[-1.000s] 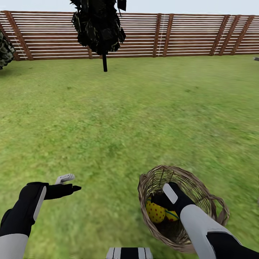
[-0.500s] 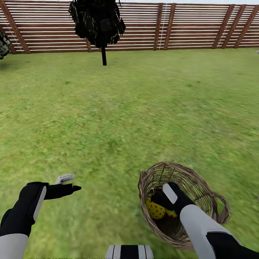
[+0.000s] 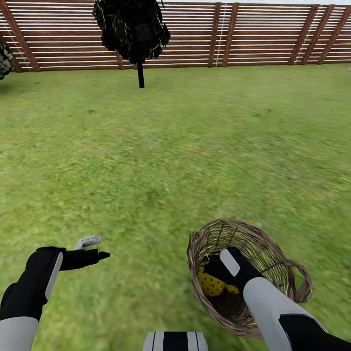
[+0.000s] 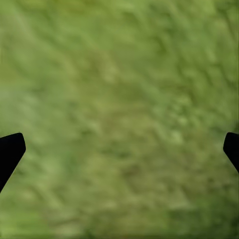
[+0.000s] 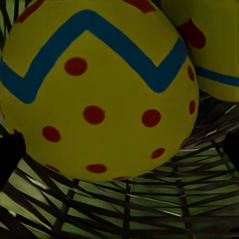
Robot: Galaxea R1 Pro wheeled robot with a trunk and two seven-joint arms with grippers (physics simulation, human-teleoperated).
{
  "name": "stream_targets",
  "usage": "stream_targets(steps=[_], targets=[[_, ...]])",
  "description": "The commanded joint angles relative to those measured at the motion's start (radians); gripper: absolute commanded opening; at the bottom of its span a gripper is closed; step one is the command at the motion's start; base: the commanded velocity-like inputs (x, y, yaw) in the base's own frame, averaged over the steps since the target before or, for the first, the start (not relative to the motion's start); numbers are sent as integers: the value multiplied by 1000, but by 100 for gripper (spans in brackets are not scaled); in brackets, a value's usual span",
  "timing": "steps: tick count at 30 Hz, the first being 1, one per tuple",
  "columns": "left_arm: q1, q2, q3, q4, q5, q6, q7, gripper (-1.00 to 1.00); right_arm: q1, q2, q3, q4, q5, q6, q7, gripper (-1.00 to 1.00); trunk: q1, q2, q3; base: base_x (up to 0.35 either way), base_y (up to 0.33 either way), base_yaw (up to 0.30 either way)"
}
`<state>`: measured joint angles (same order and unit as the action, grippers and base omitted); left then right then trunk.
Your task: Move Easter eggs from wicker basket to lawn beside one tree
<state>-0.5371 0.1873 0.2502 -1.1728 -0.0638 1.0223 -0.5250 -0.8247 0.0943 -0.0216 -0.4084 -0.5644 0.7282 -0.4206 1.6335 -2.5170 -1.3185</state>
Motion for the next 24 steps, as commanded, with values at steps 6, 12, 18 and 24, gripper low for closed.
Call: stream_targets(steps=[6,12,18,24], targets=[[-1,0,1,-1,-7,4,-8,100,0,-1,34,-2,-11,-25,-7,100,0,0,-1,0,0,0],[0,0,1,-1,-7,4,-8,100,0,-2,40,-2,-12,-44,10,100,0,0,-1,0,0,0],[0,0,1,-1,-7,4,-8,100,0,-2,40,-2,-12,-45,16,100,0,0,-1,0,0,0],[0,0,0,-2,-7,4,-8,100,0,-1,40,-1,-13,-44,17,100,0,0,-1,0,0,0]])
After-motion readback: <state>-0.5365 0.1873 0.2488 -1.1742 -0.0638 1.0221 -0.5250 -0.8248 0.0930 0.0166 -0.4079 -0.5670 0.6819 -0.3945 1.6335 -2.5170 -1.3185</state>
